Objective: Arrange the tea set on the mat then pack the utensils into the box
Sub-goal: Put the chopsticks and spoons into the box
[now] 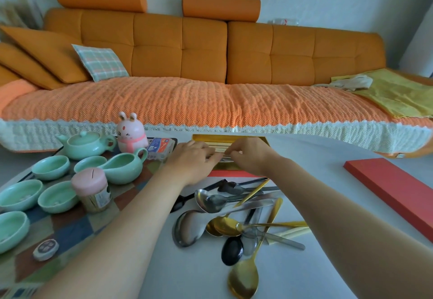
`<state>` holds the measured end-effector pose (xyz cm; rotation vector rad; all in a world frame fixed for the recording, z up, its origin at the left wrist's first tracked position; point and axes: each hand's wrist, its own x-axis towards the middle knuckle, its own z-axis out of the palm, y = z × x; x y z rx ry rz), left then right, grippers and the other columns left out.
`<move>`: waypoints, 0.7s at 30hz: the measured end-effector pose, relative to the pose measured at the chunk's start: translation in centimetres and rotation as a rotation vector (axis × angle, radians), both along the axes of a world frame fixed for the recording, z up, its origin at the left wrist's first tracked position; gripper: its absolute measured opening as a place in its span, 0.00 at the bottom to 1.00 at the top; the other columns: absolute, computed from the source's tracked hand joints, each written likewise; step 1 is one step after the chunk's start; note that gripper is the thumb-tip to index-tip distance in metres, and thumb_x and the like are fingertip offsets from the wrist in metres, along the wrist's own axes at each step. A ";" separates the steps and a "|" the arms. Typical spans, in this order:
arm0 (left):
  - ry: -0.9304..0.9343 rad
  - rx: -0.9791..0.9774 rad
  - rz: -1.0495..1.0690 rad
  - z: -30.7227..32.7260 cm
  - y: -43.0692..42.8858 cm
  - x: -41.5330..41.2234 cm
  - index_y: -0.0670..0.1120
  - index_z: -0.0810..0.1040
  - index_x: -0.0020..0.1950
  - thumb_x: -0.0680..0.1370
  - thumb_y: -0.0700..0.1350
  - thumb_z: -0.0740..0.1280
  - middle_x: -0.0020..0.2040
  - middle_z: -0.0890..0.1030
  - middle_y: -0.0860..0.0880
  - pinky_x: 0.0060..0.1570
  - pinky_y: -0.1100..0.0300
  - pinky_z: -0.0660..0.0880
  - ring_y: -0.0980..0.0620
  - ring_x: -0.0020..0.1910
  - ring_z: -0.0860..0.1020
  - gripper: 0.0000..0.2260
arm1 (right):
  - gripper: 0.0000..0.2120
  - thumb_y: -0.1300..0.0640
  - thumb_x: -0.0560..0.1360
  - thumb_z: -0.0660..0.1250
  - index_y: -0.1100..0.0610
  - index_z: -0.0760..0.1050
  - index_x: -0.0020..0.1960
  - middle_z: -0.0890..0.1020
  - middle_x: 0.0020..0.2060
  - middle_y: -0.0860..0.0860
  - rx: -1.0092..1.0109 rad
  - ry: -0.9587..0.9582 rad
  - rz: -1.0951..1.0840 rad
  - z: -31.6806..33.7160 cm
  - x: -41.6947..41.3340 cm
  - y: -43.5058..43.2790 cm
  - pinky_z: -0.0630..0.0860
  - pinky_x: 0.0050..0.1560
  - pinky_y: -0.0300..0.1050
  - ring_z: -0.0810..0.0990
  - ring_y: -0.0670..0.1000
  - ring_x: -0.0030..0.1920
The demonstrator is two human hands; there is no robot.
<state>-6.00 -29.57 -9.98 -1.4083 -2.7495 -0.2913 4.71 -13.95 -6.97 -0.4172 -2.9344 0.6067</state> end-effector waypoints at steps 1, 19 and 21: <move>0.004 -0.004 -0.004 0.1 0.0 0.1 0.55 0.70 0.74 0.81 0.64 0.45 0.74 0.69 0.54 0.70 0.49 0.59 0.50 0.72 0.64 0.28 | 0.17 0.55 0.77 0.57 0.50 0.83 0.58 0.82 0.58 0.50 0.004 -0.012 0.004 0.0 0.1 0.1 0.77 0.59 0.52 0.79 0.53 0.57; -0.066 0.276 -0.190 3.1 -0.1 9.2 0.54 0.74 0.44 0.77 0.50 0.65 0.42 0.74 0.57 0.40 0.59 0.70 0.55 0.43 0.73 0.03 | 0.08 0.55 0.74 0.66 0.47 0.84 0.45 0.81 0.38 0.38 0.078 -0.091 0.107 3.6 8.9 -0.8 0.73 0.47 0.35 0.78 0.41 0.43; -0.115 0.212 -0.197 3.3 -0.5 10.3 0.56 0.75 0.45 0.77 0.50 0.66 0.43 0.76 0.58 0.41 0.57 0.75 0.56 0.43 0.75 0.02 | 0.07 0.54 0.74 0.67 0.47 0.84 0.47 0.81 0.39 0.37 0.069 -0.200 0.139 3.6 10.4 -0.7 0.72 0.44 0.33 0.78 0.38 0.42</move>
